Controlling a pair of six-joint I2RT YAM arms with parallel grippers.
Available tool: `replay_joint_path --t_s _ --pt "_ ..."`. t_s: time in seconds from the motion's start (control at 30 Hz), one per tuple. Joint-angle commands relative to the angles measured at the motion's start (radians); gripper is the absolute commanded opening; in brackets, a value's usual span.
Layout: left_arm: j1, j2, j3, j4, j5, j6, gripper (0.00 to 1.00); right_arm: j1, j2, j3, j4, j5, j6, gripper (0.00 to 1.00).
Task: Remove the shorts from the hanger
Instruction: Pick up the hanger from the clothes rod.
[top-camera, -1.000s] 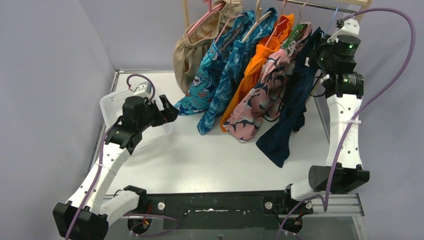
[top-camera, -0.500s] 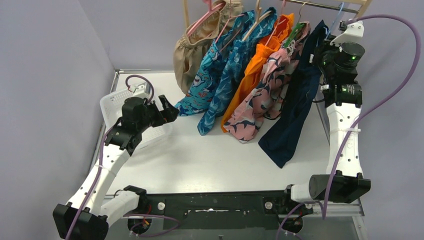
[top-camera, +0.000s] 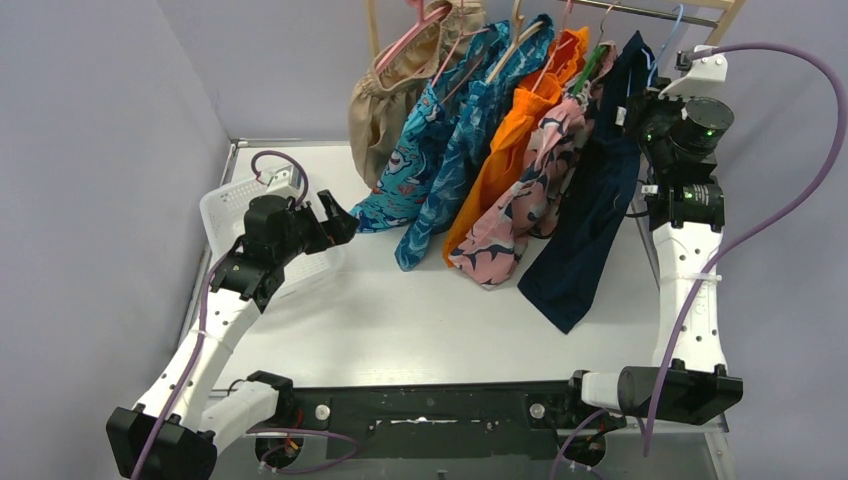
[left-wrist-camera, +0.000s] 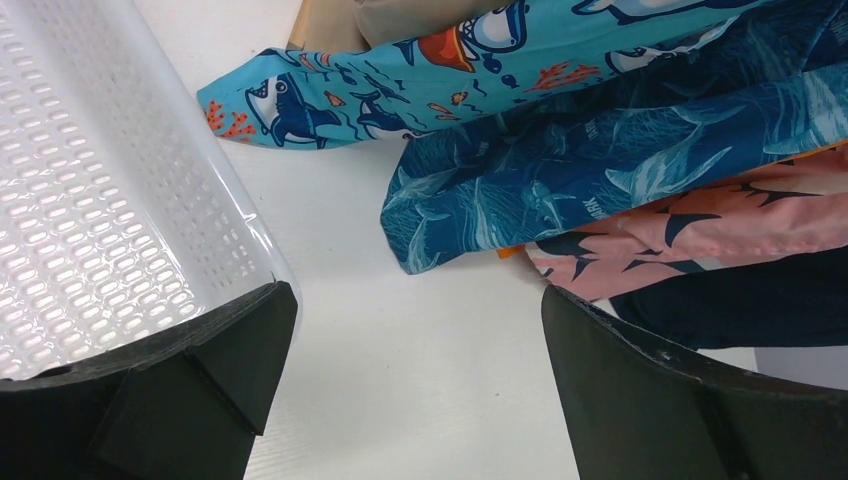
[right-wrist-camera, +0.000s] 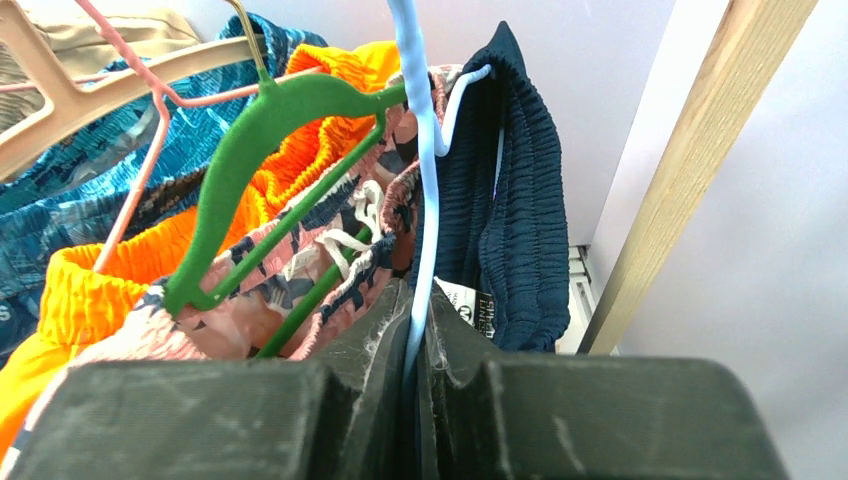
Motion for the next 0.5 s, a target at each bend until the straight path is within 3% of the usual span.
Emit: replay_joint_path --t_s 0.0,0.23,0.47 --pt "0.006 -0.006 0.007 0.075 0.023 -0.007 0.97 -0.003 -0.042 0.095 0.122 -0.021 -0.031 0.0" --pt "0.006 -0.005 0.012 0.07 0.027 -0.006 0.97 -0.001 -0.11 0.037 0.079 -0.015 -0.002 0.0" --pt "0.008 -0.025 0.04 0.051 0.022 0.002 0.97 -0.002 -0.208 0.08 -0.138 0.022 0.029 0.0"
